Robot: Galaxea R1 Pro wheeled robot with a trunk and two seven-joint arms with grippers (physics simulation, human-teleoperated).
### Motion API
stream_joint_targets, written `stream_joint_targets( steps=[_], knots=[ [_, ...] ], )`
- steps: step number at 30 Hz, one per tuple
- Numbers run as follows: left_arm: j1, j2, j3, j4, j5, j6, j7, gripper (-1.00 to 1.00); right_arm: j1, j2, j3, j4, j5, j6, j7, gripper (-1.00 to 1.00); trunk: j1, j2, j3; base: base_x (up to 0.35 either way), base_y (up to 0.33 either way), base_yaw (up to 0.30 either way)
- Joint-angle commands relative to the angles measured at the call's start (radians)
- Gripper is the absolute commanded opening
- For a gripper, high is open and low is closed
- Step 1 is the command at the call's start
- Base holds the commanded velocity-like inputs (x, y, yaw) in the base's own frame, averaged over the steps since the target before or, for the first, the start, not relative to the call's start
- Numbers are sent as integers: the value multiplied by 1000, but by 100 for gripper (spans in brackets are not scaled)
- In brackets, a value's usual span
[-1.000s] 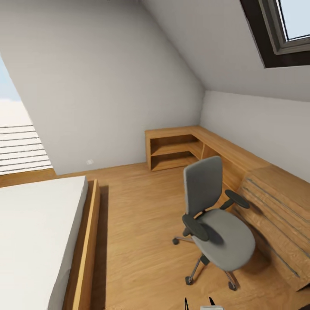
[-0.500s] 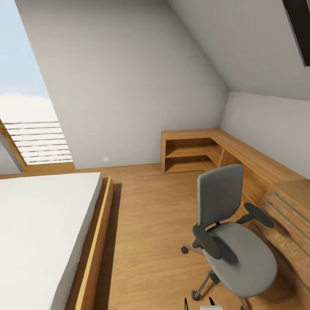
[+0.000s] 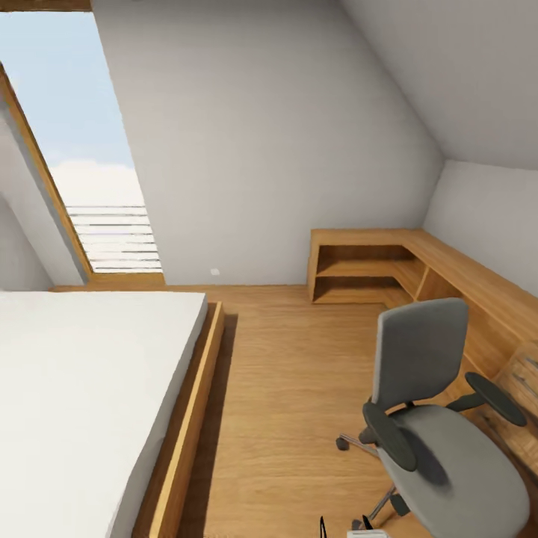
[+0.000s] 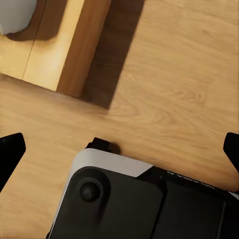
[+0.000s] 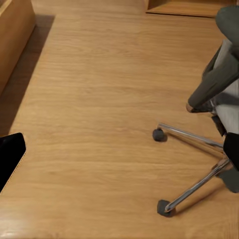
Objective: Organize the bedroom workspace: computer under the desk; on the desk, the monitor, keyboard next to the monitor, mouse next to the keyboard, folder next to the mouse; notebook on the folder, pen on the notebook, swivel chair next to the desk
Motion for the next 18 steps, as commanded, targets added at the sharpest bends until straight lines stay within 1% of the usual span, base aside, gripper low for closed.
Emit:
stream_joint_targets(
  steps=[1,13,18],
  knots=[
    [-1,0,-9,0,8,-4,6,100,-1,0,9,0,-3,-1,-8,100,1,-2,-2,1,-2,288],
    [-1,0,-9,0,8,-4,6,100,-1,0,9,0,-2,-2,-6,100,1,-2,-2,0,0,284],
    [-1,0,-8,0,7,-5,6,100,-1,-4,8,0,-2,-2,-7,100,1,-2,-2,0,0,141]
  ],
)
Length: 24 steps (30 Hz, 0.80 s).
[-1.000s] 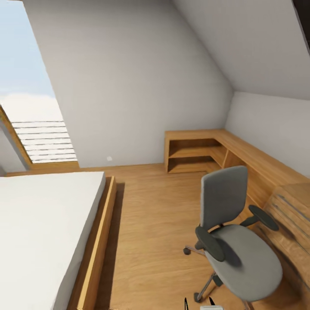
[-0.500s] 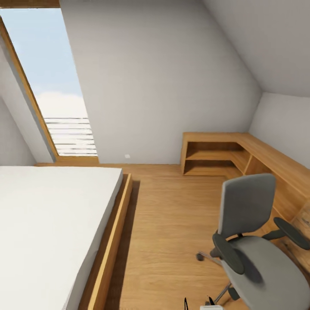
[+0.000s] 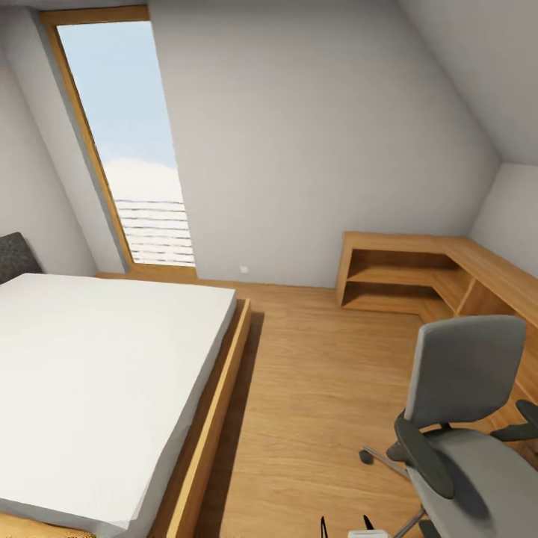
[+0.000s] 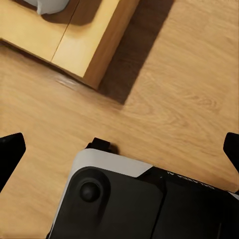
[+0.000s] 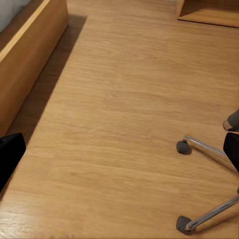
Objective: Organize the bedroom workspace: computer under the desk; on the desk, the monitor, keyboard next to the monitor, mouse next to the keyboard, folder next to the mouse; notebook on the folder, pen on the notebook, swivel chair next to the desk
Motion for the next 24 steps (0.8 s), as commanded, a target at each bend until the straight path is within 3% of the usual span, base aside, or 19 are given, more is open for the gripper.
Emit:
stream_joint_targets(
  steps=[1,10,24],
  knots=[
    [-1,0,-8,0,8,-4,6,100,-1,0,9,0,-2,-1,-8,100,1,-2,-2,0,0,69],
    [-1,0,-7,0,7,-5,6,100,-1,-2,9,0,-1,-1,-7,100,1,-2,-1,0,0,-8],
    [-1,0,-5,3,11,-107,5,100,-1,-3,9,0,-1,-1,-4,100,1,-2,8,0,0,-195]
  ],
)
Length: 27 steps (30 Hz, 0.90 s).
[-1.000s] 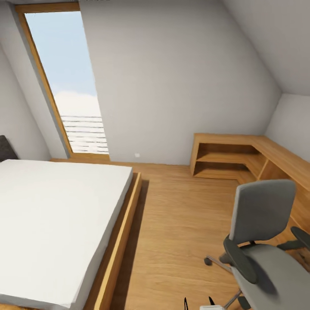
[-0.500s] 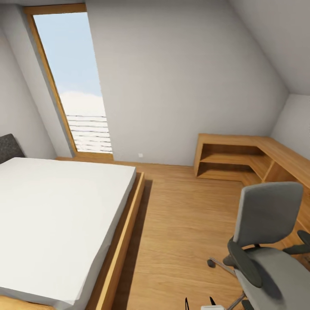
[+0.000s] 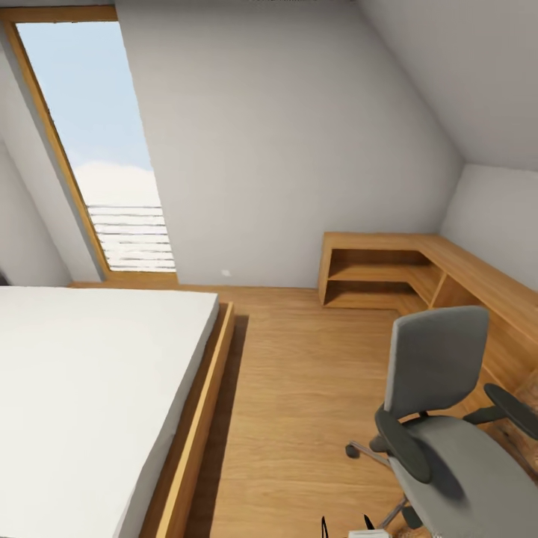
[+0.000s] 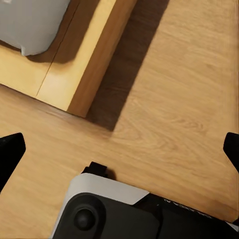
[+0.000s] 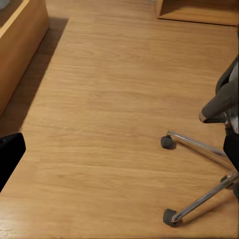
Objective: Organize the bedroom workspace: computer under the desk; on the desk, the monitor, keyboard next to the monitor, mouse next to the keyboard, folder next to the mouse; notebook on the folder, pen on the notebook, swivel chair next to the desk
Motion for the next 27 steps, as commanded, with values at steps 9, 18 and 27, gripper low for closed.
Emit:
stream_joint_targets(
  steps=[9,18,27],
  knots=[
    [-1,0,-9,0,7,-17,7,100,-1,1,9,1,-2,-1,-7,100,1,-2,3,0,0,-199],
    [-1,0,-10,0,7,-21,7,100,-1,2,10,1,-4,-1,-7,100,1,-2,4,55,11,-41],
    [-1,0,-10,0,7,-22,6,100,-1,2,9,1,-4,-1,-7,100,1,-2,5,211,54,-4]
  ],
)
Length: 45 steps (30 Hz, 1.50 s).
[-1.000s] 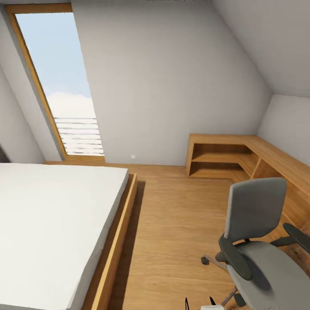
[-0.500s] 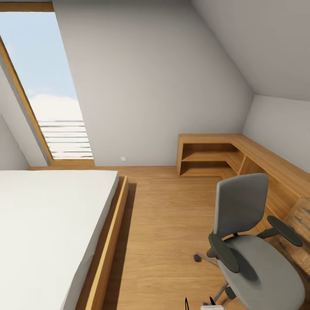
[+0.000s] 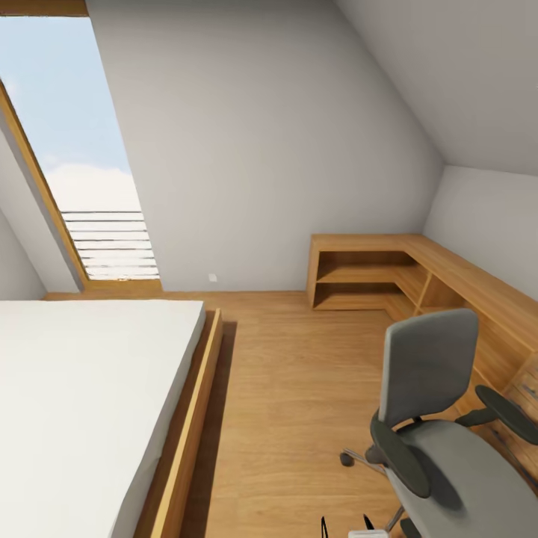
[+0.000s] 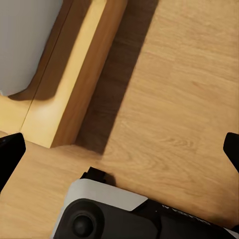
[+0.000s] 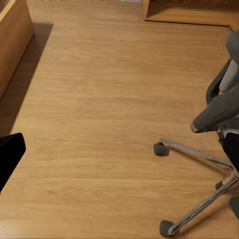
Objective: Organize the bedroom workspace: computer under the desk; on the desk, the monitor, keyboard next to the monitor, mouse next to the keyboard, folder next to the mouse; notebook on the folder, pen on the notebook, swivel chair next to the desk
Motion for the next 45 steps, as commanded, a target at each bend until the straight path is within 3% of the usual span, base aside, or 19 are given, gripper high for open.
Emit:
stream_joint_targets(
  steps=[1,29,45],
  knots=[
    [-1,0,-9,0,6,-4,7,100,-1,0,8,0,-2,-1,-8,100,1,-2,-2,96,21,-1],
    [-1,0,-9,0,6,-3,6,100,-1,0,8,3,-2,-1,-8,100,1,-2,-2,77,53,0],
    [-1,0,-12,0,6,-1,5,100,-1,0,8,3,-2,-1,-8,100,1,-2,-2,276,1,0]
  ],
)
